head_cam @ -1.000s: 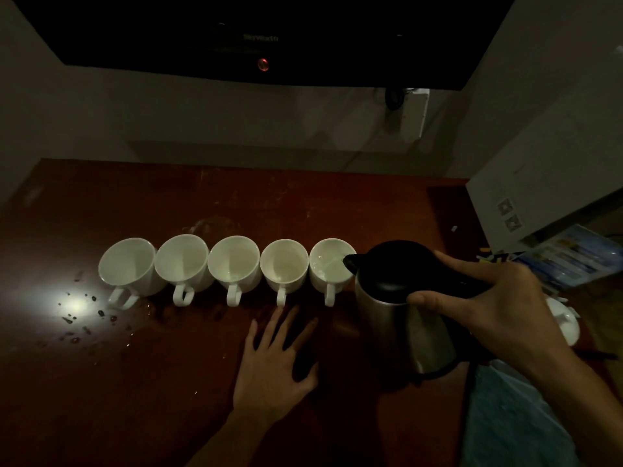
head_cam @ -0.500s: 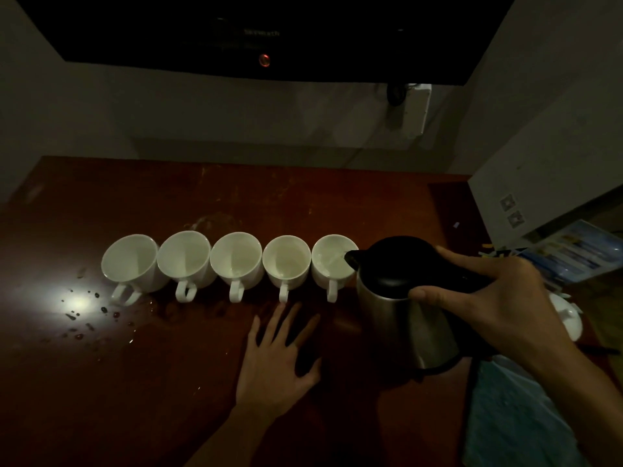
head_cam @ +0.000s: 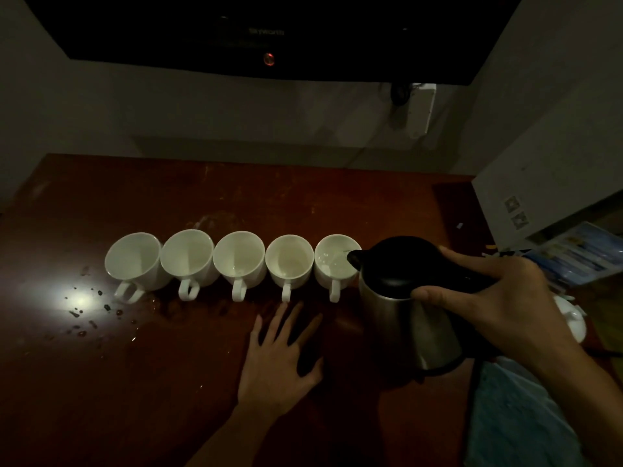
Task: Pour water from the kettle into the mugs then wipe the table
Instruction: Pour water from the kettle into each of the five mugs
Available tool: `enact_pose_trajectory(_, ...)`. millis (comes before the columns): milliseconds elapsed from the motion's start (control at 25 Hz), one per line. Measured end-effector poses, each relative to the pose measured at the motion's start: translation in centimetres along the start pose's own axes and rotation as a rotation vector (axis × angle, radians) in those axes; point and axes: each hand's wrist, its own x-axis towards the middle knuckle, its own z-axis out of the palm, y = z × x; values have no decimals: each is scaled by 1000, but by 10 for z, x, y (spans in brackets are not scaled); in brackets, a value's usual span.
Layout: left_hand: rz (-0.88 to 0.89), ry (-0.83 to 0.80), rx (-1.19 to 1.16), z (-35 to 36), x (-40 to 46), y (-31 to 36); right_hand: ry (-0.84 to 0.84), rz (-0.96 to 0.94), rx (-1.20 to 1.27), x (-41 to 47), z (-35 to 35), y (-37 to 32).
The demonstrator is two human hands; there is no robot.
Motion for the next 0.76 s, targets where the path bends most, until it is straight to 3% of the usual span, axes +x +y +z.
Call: enact_pose_trajectory(760,3,1,6,2,0,-1,-25,35,-18,3,1,-2)
